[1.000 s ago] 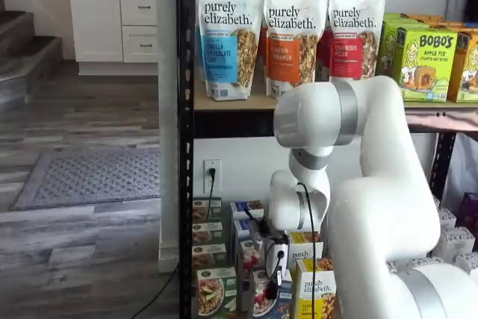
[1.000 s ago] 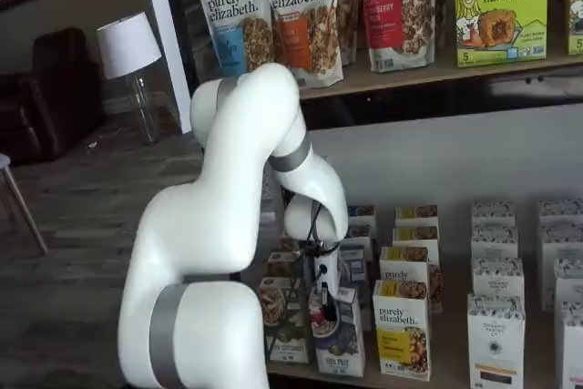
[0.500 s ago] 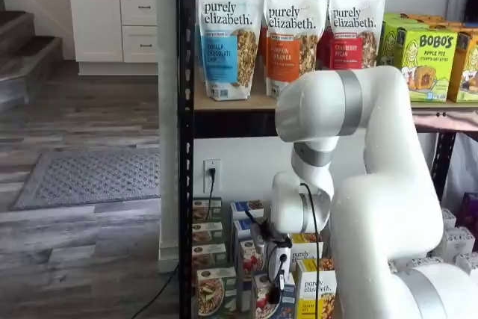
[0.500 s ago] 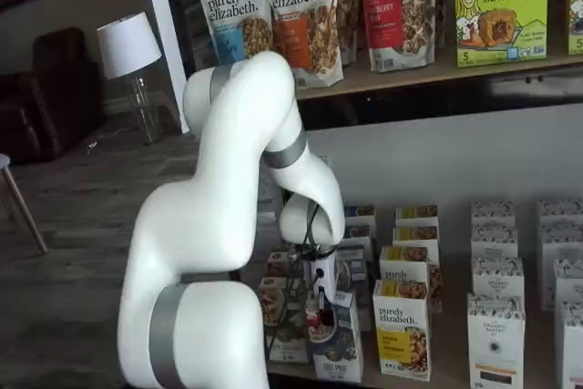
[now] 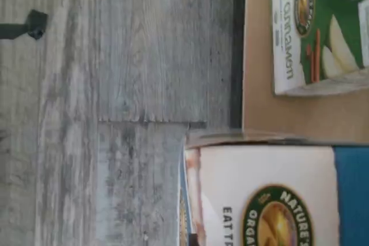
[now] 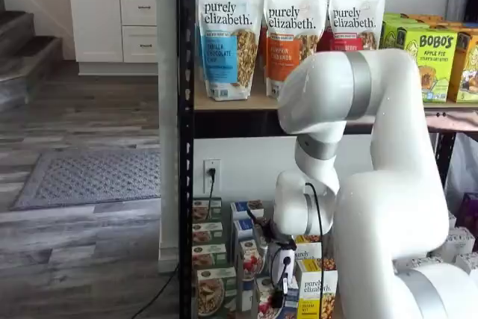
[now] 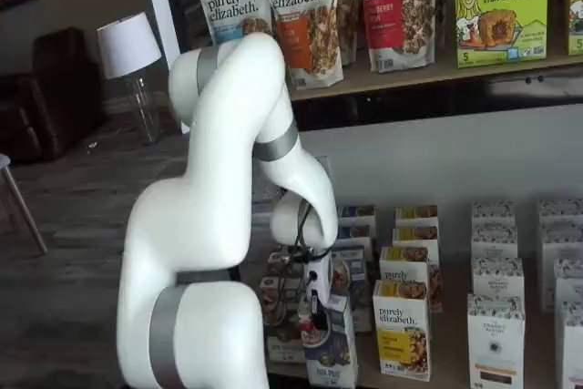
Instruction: Pick up the blue and white box that is on the bottom shelf, the second box from the left
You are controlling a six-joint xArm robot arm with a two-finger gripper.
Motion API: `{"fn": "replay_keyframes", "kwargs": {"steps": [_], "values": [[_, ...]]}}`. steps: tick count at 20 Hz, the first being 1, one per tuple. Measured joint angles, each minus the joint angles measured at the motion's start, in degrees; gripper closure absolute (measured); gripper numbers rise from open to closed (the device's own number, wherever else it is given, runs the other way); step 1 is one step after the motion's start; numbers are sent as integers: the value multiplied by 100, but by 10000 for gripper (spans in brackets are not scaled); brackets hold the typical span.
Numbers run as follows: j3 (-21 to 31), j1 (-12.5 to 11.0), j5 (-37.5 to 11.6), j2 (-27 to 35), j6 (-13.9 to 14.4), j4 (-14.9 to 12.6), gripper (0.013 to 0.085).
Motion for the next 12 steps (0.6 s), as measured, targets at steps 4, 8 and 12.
{"fn": "replay_keyframes", "kwargs": {"steps": [4,8,12], "values": [[391,42,-55,-375,236,-204,490],[764,72,20,-801,407,-351,490],[1164,78,170,-1302,680,-625,490]]}}
